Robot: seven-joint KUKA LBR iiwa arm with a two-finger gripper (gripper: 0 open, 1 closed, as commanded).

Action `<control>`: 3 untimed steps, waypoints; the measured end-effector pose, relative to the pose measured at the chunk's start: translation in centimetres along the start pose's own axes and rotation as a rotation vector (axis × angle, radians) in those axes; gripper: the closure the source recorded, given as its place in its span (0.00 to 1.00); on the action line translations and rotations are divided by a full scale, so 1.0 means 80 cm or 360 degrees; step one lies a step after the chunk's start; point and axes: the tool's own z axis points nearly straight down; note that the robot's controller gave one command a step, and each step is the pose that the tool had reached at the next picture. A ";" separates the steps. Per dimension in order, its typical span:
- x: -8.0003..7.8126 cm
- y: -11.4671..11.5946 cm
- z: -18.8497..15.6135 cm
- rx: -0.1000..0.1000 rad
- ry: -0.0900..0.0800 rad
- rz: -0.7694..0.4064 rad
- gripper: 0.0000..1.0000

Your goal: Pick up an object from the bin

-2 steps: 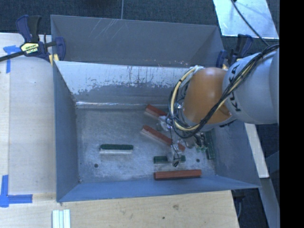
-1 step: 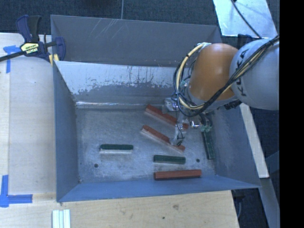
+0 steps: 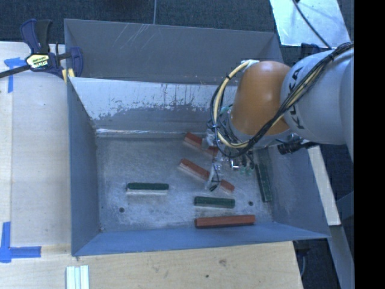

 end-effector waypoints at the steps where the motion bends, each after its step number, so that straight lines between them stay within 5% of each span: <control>1: 0.017 0.005 0.048 0.0000 0.0000 0.0429 0.00; 2: 0.015 0.005 0.047 0.0000 -0.0006 0.0424 0.00; 3: 0.014 0.005 0.047 0.0000 -0.0007 0.0423 1.00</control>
Offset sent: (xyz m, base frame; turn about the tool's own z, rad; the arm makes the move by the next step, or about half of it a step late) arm -0.0136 0.0060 -0.0392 0.2705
